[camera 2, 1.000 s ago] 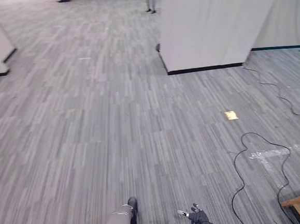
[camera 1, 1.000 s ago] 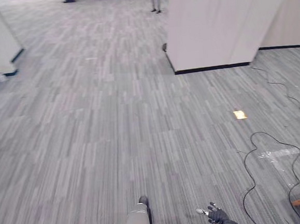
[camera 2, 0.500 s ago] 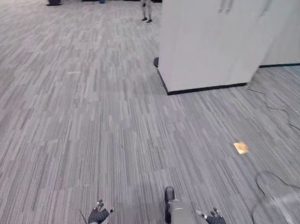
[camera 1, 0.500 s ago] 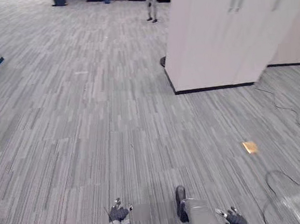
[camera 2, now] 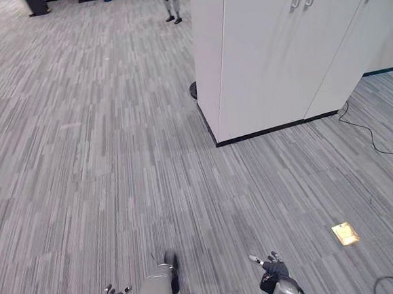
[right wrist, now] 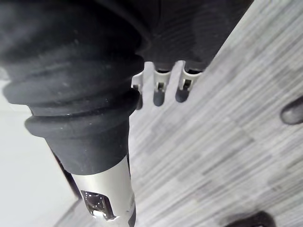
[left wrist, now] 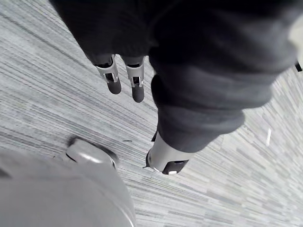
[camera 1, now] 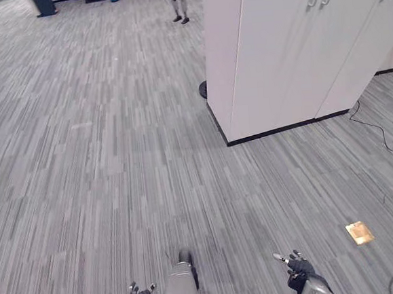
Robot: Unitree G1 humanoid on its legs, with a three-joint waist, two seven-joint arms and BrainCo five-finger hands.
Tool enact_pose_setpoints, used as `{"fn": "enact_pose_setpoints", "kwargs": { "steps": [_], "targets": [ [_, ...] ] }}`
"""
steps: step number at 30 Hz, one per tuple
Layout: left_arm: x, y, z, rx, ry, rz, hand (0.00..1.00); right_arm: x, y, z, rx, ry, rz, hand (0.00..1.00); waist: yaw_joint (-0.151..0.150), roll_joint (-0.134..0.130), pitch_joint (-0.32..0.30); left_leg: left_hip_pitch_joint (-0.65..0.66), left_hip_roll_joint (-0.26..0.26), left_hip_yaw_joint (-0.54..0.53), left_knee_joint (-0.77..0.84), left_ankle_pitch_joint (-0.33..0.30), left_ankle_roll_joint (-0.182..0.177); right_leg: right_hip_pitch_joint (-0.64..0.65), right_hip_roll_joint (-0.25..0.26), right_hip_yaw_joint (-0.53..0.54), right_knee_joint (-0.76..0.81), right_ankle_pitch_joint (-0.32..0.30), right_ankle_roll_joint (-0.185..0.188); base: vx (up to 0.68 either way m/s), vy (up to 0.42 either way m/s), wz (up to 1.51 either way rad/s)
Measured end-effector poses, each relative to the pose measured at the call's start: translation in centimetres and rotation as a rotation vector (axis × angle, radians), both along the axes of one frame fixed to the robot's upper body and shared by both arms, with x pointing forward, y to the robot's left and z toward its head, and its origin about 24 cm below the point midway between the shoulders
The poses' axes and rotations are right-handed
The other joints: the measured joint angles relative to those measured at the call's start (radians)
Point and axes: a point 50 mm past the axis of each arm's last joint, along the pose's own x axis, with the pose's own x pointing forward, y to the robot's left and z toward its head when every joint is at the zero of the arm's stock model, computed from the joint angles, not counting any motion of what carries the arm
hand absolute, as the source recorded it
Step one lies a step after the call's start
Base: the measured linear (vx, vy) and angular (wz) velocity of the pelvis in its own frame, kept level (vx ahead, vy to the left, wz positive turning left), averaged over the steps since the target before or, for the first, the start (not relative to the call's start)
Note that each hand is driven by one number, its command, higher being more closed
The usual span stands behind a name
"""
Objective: Organize washtable
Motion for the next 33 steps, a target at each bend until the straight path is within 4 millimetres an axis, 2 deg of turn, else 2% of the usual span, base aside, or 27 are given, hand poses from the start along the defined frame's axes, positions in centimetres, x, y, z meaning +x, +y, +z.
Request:
{"fn": "enact_pose_setpoints", "kwargs": {
  "steps": [1, 2, 3, 4, 5, 6, 7, 8, 9, 10, 11, 12, 13, 14, 15, 17, 18, 21, 22, 30, 33],
  "targets": [
    [-1.4, 0.1, -0.3, -0.004, 0.04, 0.02, 0.0, -0.7, 0.3, -0.3, 0.012, 0.021, -0.002, 0.0, 0.022, -0.011, -0.034, -0.008, -0.006, 0.032, 0.082, 0.063, 0.034, 0.002, -0.022, 0.042, 0.043, -0.041, 0.022, 0.94, 0.46, -1.15],
    [-3.3, 0.3, -0.5, -0.01, 0.085, 0.074, 0.0, -1.5, 1.0, -0.6, 0.03, 0.039, -0.008, 0.0, 0.036, -0.036, -0.066, -0.011, -0.015, 0.068, 0.191, 0.071, 0.086, -0.04, -0.05, 0.083, 0.201, -0.052, 0.037, 0.94, 0.441, -1.01],
    [-3.5, 0.8, -0.5, 0.002, 0.092, 0.08, 0.0, -1.9, 1.5, -0.8, 0.047, 0.053, -0.013, 0.0, 0.035, -0.061, -0.075, 0.0, -0.027, 0.086, 0.21, 0.044, 0.098, -0.068, -0.066, 0.081, 0.286, -0.043, 0.048, 0.77, 0.344, -0.56],
    [-3.5, 1.7, -0.3, 0.024, 0.097, 0.069, 0.0, -2.7, 2.3, -1.2, 0.07, 0.08, -0.019, 0.0, 0.026, -0.095, -0.088, 0.025, -0.06, 0.107, 0.233, -0.012, 0.12, -0.136, -0.089, 0.071, 0.457, 0.03, 0.058, 0.55, 0.239, 0.03],
    [-3.2, 2.0, -0.2, 0.032, 0.095, 0.056, 0.0, -2.9, 2.8, -1.3, 0.085, 0.093, -0.015, 0.0, 0.007, -0.094, -0.08, 0.059, -0.081, 0.107, 0.23, -0.048, 0.138, -0.179, -0.093, 0.059, 0.574, 0.14, 0.079, 0.75, 0.348, 0.16],
    [-2.6, 1.9, -0.2, 0.03, 0.089, 0.029, 0.0, -2.9, 3.2, -1.4, 0.098, 0.096, -0.006, 0.0, -0.011, -0.095, -0.068, 0.132, -0.101, 0.106, 0.201, -0.074, 0.154, -0.229, -0.113, 0.02, 0.704, 0.189, 0.086, 0.7, 0.338, 0.15],
    [-2.4, 1.9, -0.2, 0.033, 0.087, 0.019, 0.0, -2.8, 3.0, -1.4, 0.091, 0.091, 0.006, 0.0, -0.017, -0.086, -0.064, 0.199, -0.106, 0.109, 0.163, -0.089, 0.159, -0.263, -0.129, -0.032, 0.745, 0.145, 0.064, 0.52, 0.262, 0.02],
    [-2.1, 1.9, -0.2, 0.035, 0.084, 0.003, 0.0, -2.7, 2.8, -1.3, 0.082, 0.085, 0.019, 0.0, -0.017, -0.078, -0.061, 0.246, -0.105, 0.112, 0.129, -0.091, 0.162, -0.28, -0.131, -0.071, 0.735, 0.116, 0.047, 0.36, 0.184, -0.07],
    [-1.2, 1.9, 0.0, 0.044, 0.068, -0.039, 0.0, -2.6, 2.5, -1.2, 0.064, 0.075, 0.046, 0.0, -0.018, -0.063, -0.06, 0.327, -0.096, 0.115, 0.054, -0.089, 0.161, -0.305, -0.123, -0.144, 0.64, 0.069, 0.035, 0.4, 0.177, 0.0],
    [-0.4, 1.9, 0.1, 0.048, 0.047, -0.052, 0.0, -2.8, 2.3, -1.1, 0.052, 0.072, 0.058, 0.0, -0.021, -0.054, -0.06, 0.37, -0.087, 0.114, 0.012, -0.089, 0.161, -0.321, -0.104, -0.189, 0.524, 0.052, 0.045, 0.46, 0.148, 0.15],
    [0.6, 1.8, 0.2, 0.048, 0.023, -0.07, 0.0, -2.8, 2.2, -1.1, 0.048, 0.07, 0.063, 0.0, -0.022, -0.052, -0.062, 0.403, -0.086, 0.107, -0.026, -0.086, 0.157, -0.345, -0.075, -0.21, 0.339, 0.056, 0.048, 0.36, 0.066, 0.28],
    [0.9, 1.7, 0.3, 0.049, 0.015, -0.079, 0.0, -2.9, 2.2, -1.1, 0.049, 0.07, 0.063, 0.0, -0.027, -0.052, -0.062, 0.411, -0.09, 0.101, -0.038, -0.087, 0.156, -0.353, -0.063, -0.202, 0.244, 0.065, 0.043, 0.37, 0.033, 0.54],
    [1.3, 1.2, 0.3, 0.039, -0.001, -0.081, 0.0, -3.1, 2.3, -1.2, 0.055, 0.075, 0.057, 0.0, -0.038, -0.057, -0.065, 0.422, -0.109, 0.085, -0.056, -0.087, 0.154, -0.36, -0.059, -0.182, 0.086, 0.142, 0.017, 0.38, 0.004, 0.75],
    [1.2, 0.8, 0.1, 0.025, -0.003, -0.061, 0.0, -3.3, 2.4, -1.2, 0.058, 0.081, 0.055, 0.0, -0.045, -0.071, -0.073, 0.433, -0.138, 0.072, -0.066, -0.092, 0.146, -0.361, -0.08, -0.169, -0.004, 0.275, 0.03, 0.39, -0.006, 0.74],
    [0.9, 0.6, 0.0, 0.018, 0.003, -0.041, 0.0, -3.6, 2.5, -1.3, 0.063, 0.091, 0.056, 0.0, -0.044, -0.082, -0.078, 0.44, -0.152, 0.072, -0.073, -0.099, 0.135, -0.361, -0.095, -0.166, -0.028, 0.34, 0.032, 0.4, -0.042, 0.59],
    [-0.4, -0.6, -0.4, -0.028, 0.027, 0.034, 0.0, -3.5, 2.2, -1.2, 0.056, 0.082, 0.058, 0.0, -0.039, -0.055, -0.087, 0.457, -0.128, 0.077, -0.075, -0.111, 0.099, -0.323, -0.083, -0.198, -0.061, 0.333, 0.026, 0.37, -0.047, 0.37],
    [-0.6, -0.8, -0.5, -0.035, 0.032, 0.045, 0.0, -3.5, 2.2, -1.2, 0.055, 0.079, 0.06, 0.0, -0.038, -0.046, -0.088, 0.459, -0.12, 0.082, -0.082, -0.114, 0.093, -0.316, -0.078, -0.2, -0.073, 0.333, 0.026, 0.3, -0.035, 0.2],
    [-1.2, -1.4, -0.8, -0.065, 0.05, 0.083, 0.0, -3.9, 1.8, -1.2, 0.065, 0.081, 0.042, 0.0, -0.031, -0.035, -0.09, 0.495, -0.105, 0.094, -0.134, -0.115, 0.092, -0.287, -0.057, -0.199, -0.115, 0.333, 0.026, 0.19, -0.033, -0.03],
    [-1.3, -1.3, -1.0, -0.105, 0.055, 0.019, 0.0, -4.7, 1.9, -1.4, 0.099, 0.087, -0.037, 0.0, -0.039, -0.031, -0.092, 0.523, -0.118, 0.138, -0.19, -0.112, 0.096, -0.244, -0.055, -0.166, -0.225, 0.382, 0.031, 0.04, -0.006, -0.02],
    [-1.2, -1.4, -1.0, -0.106, 0.051, 0.019, 0.0, -4.8, 1.9, -1.4, 0.101, 0.087, -0.042, 0.0, -0.037, -0.032, -0.093, 0.502, -0.117, 0.143, -0.198, -0.113, 0.096, -0.265, -0.055, -0.174, -0.227, 0.382, 0.031, 0.0, 0.0, 0.0],
    [-0.7, -1.2, -0.8, -0.097, 0.037, 0.011, 0.0, -4.9, 1.8, -1.4, 0.104, 0.086, -0.066, 0.0, -0.036, -0.031, -0.092, 0.452, -0.114, 0.097, -0.141, -0.132, 0.099, -0.276, -0.063, -0.221, -0.219, 0.358, 0.037, 0.04, -0.01, 0.46]
  ]
}}
